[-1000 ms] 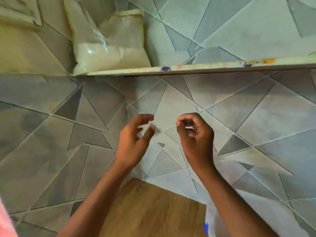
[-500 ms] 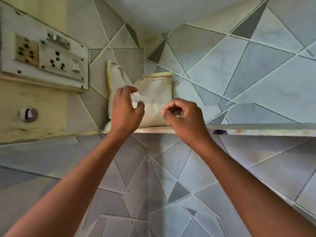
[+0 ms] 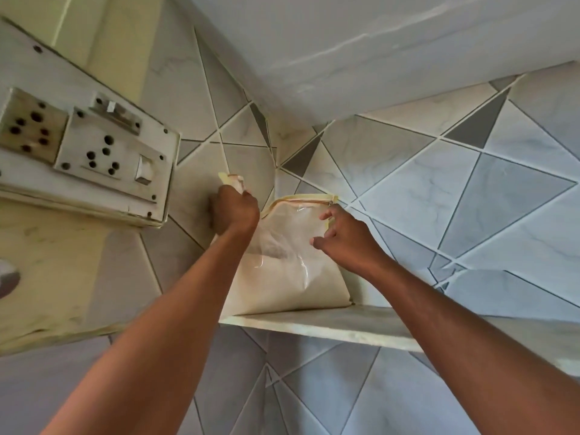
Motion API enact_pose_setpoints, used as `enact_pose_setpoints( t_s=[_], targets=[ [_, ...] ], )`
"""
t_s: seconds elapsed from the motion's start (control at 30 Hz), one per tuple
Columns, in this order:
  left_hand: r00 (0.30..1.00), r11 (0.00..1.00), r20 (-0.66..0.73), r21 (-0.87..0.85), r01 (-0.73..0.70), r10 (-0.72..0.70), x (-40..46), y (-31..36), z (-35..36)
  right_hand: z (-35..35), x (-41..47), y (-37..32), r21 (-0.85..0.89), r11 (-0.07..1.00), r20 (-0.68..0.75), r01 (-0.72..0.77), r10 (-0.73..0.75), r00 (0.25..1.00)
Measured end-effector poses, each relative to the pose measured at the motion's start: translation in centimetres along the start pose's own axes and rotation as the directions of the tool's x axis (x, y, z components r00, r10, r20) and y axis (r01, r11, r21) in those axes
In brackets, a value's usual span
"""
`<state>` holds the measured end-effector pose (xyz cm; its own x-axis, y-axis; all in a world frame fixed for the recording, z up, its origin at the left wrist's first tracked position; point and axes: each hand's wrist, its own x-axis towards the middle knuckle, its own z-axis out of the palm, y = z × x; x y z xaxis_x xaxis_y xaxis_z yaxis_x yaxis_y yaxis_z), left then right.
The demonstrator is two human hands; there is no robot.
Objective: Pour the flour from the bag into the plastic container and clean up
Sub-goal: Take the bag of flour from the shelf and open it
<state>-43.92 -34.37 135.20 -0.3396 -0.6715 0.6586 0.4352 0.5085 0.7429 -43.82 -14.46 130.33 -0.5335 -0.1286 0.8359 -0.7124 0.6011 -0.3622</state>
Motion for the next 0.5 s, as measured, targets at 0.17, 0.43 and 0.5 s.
enact_pose_setpoints(
  t_s=[0.17,0.43,0.5],
  targets=[
    [0.950,0.964,-0.160,0.048,-0.262,0.266,-2.9,0.5,-1.0,0.1,3.0,1.0,-0.052,0.991,-0.116,-0.121,0.114,0.987],
    [0.833,0.819,-0.363,-0.247,-0.518,0.418,-6.9,0.7,-3.6,-2.2,7.4,1.7,0.193,0.909,-0.137,-0.369,0.397,0.907],
    [0.843,0.802,-0.351,-0.303,-0.515,0.409,-7.1,0.4,-4.3,-2.9,7.4,2.4,0.431,0.840,-0.090,-0.329,0.403,0.911]
  ],
)
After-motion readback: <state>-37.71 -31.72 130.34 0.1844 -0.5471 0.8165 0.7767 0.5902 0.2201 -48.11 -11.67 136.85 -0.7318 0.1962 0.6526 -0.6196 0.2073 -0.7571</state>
